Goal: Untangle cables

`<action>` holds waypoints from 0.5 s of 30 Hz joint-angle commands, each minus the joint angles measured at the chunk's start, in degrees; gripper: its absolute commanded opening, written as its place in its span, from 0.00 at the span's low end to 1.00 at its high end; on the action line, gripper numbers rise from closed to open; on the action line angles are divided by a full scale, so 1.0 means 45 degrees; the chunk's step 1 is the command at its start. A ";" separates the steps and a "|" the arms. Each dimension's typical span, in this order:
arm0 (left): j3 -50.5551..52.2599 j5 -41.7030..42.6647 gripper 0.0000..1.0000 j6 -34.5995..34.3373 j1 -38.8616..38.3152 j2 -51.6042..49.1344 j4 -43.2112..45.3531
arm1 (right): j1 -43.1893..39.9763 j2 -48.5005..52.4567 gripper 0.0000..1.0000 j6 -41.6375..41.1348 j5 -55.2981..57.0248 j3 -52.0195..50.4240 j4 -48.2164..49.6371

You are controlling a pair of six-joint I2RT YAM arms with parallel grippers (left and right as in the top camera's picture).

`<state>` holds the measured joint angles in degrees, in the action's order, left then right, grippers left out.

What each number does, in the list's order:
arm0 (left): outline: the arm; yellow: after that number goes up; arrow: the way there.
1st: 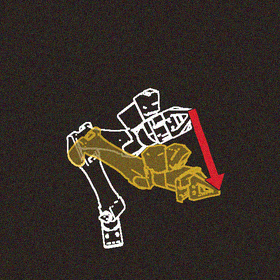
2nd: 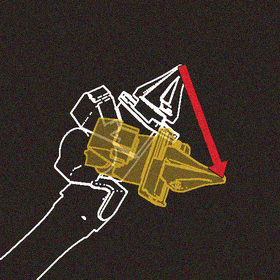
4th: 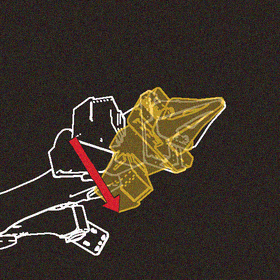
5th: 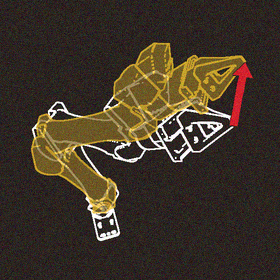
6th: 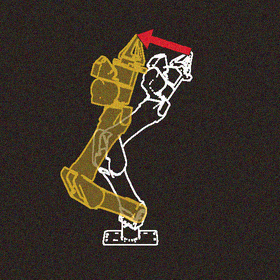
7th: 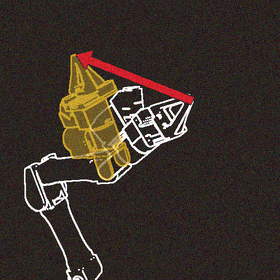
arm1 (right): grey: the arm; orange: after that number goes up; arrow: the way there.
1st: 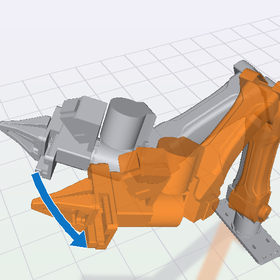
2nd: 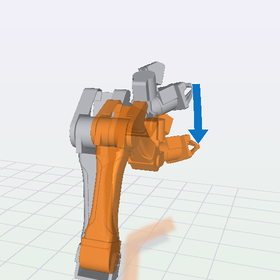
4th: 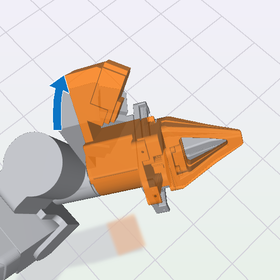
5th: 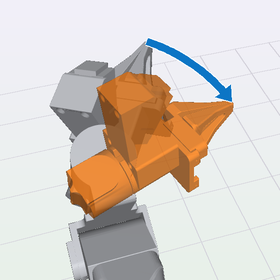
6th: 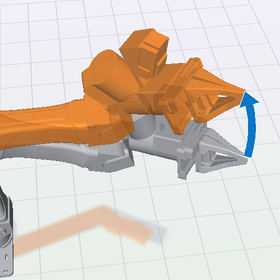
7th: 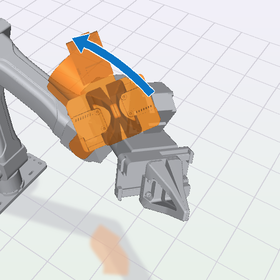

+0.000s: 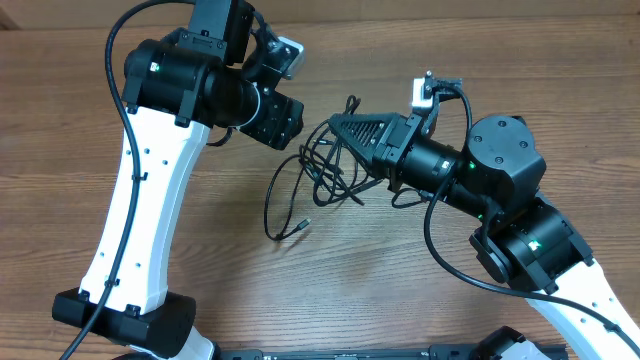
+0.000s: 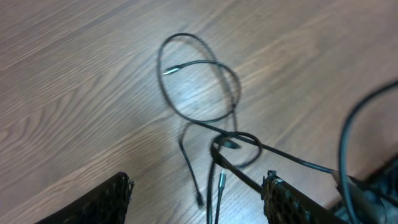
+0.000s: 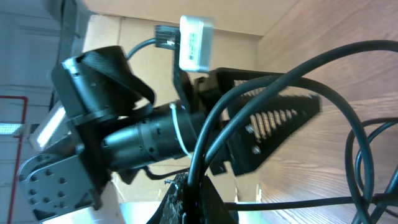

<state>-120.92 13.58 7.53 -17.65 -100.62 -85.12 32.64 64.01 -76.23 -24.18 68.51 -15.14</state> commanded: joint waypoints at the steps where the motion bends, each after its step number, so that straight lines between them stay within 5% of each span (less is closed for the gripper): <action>1: 0.0097 -0.0787 0.71 -0.1166 -0.0058 0.0117 0.0117 | -0.0053 -0.0126 0.04 0.0850 -0.0078 0.0379 -0.0019; 7: 0.0097 -0.0675 0.84 -0.1676 -0.0063 0.0117 0.0233 | -0.0053 -0.0102 0.11 0.3774 0.0131 0.0374 -0.0452; 15: 0.0102 -0.0782 0.81 -0.2647 0.0000 0.0039 0.0238 | -0.0053 0.0228 0.04 1.0205 0.0131 0.0374 -0.1185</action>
<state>-120.66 10.79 -0.93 -17.65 -100.62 -84.16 32.67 64.42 -44.75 -23.97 68.53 -20.27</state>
